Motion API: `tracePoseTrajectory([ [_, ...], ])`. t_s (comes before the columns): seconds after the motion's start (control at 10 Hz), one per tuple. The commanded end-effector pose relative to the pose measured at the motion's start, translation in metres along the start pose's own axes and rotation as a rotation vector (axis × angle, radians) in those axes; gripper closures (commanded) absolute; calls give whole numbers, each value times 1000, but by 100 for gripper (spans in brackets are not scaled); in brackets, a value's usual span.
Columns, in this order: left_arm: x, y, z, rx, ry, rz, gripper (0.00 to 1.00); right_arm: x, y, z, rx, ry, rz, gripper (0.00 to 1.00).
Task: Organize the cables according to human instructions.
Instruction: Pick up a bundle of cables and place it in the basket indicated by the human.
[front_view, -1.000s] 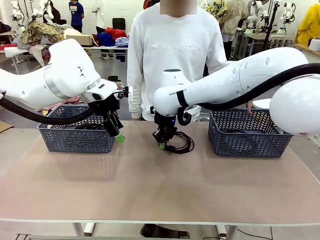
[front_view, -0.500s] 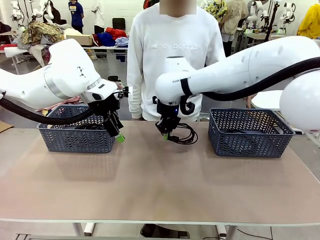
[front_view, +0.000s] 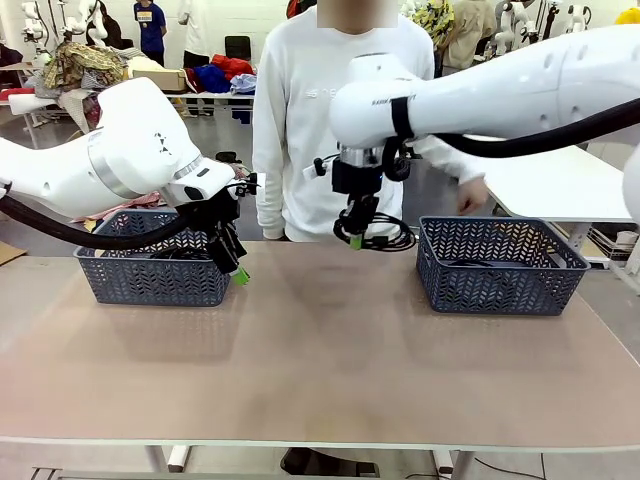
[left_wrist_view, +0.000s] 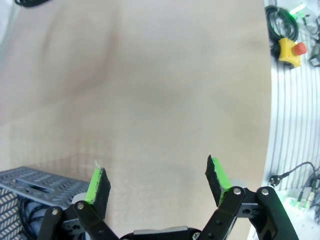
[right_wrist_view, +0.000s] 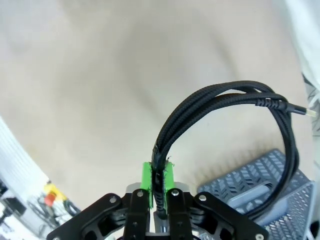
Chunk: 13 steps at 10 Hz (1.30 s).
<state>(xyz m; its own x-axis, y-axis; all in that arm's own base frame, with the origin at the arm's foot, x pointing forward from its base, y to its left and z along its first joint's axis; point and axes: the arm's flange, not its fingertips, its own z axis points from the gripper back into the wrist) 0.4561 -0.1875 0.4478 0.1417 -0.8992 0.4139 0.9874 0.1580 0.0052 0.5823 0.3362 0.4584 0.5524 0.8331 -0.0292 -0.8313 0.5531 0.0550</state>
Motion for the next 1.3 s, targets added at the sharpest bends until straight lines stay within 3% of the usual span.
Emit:
tracePoseTrajectory([
  [0.0, -2, 0, 1, 0, -1, -3, 0, -17, -10, 21, 32, -6, 101, 100],
  [0.2, -2, 0, 1, 0, -1, -3, 0, -42, -20, 40, 25, 21, 281, 100],
  [0.4, -2, 0, 1, 0, -1, -3, 0, -69, -37, 48, 3, 15, 363, 100],
  [0.7, -2, 0, 1, 0, -1, -3, 0, -106, -68, 52, -12, -39, 364, 100],
  [1.2, -2, 0, 1, 0, -1, -3, 0, -155, -112, 45, -44, -38, 331, 100],
])
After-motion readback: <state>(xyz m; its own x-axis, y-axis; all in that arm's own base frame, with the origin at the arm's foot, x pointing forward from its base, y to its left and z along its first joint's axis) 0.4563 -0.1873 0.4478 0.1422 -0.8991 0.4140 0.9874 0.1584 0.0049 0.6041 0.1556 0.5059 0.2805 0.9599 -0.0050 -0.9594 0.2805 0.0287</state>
